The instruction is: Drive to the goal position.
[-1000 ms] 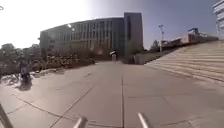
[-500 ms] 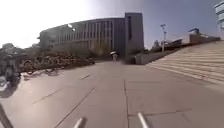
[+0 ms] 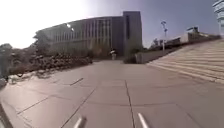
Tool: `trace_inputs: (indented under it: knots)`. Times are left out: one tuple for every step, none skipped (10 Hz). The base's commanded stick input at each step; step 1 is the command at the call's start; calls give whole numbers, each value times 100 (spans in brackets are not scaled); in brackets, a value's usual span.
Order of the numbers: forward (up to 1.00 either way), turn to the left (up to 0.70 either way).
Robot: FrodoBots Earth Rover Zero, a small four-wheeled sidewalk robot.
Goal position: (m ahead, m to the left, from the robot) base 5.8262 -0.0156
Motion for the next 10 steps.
trace_inputs:
  knots:
    - [100,0]
    - [100,0]
    - [100,0]
    - [100,0]
    - [100,0]
    - [100,0]
    - [100,0]
    - [100,0]
    - [100,0]
    - [100,0]
